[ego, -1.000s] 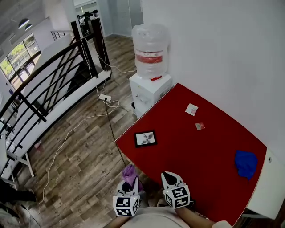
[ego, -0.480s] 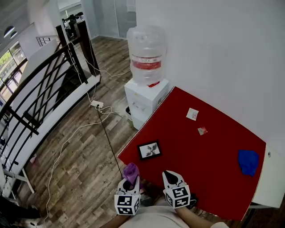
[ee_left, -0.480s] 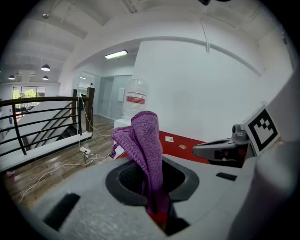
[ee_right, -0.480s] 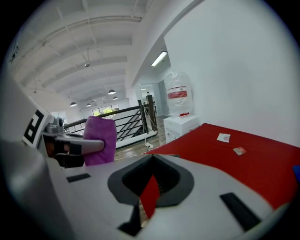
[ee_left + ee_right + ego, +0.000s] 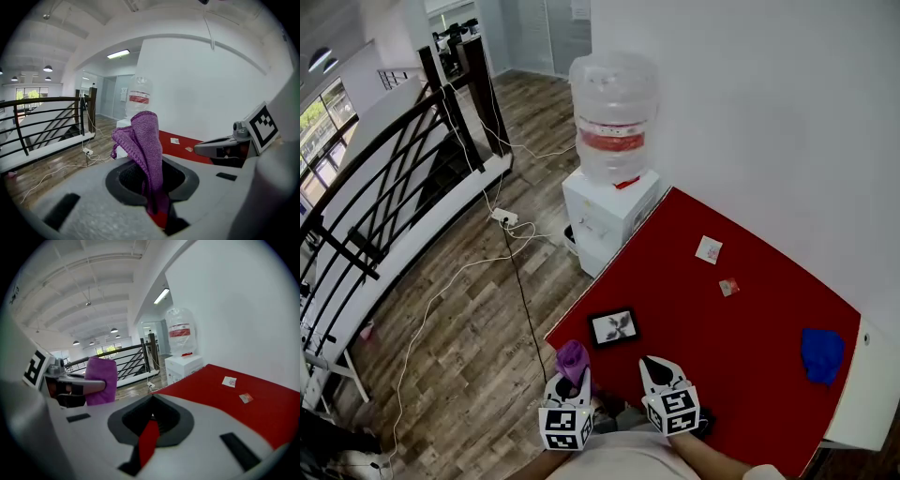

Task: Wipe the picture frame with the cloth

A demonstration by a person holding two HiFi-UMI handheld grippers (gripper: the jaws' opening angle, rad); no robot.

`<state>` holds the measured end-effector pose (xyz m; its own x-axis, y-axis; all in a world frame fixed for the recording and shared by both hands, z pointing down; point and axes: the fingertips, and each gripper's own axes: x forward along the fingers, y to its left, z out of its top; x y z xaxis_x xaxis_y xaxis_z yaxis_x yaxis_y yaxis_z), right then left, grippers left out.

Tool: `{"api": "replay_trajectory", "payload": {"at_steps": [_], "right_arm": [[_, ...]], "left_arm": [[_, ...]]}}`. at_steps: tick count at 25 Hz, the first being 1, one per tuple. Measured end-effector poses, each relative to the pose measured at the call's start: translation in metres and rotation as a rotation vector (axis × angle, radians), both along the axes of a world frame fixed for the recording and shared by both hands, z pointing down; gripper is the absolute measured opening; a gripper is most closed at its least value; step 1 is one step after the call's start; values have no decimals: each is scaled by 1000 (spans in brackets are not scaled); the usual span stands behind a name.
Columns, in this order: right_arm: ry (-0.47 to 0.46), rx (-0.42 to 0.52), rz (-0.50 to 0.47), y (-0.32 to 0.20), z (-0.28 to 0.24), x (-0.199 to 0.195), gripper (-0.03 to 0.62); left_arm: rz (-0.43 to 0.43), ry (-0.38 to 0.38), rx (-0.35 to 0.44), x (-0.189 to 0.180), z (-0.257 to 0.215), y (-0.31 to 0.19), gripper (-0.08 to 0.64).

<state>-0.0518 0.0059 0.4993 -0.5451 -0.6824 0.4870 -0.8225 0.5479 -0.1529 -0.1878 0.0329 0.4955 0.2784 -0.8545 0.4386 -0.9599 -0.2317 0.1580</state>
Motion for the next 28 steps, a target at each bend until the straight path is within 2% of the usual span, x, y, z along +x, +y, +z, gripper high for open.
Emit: {"api": "replay_trajectory", "payload": {"at_steps": [6,8,11,14,16,21,23,28], "right_arm": [[3,-11,-22,-11,5,-1,3],[2,-12,-25,-13,6,-2,3],[3,-10,-25,-21,11,-1,3],[-7,-30,-27,-25,20,-3,3],[-7,-37,-32,-27,26,-3,3],[-12,-49,-41,-26,38,-4,3],[-15,-60,-42,-23,43,-1,3],[-17,-87,-30,-14,54,9,3]], "left_arm": [[49,-78,-8,5,8,-19,61],[116,-133,-20,9,18,-27,61],[223,-254,-48,11,44,-47,61],[327,-328,-94,13,75,-71,61],[397,-412,-121,14,97,-89,61],[565,-725,-191,12,152,-126,61],[616,-822,-216,10,170,-137,60],[669,-935,-282,4,201,-152,61]]}}
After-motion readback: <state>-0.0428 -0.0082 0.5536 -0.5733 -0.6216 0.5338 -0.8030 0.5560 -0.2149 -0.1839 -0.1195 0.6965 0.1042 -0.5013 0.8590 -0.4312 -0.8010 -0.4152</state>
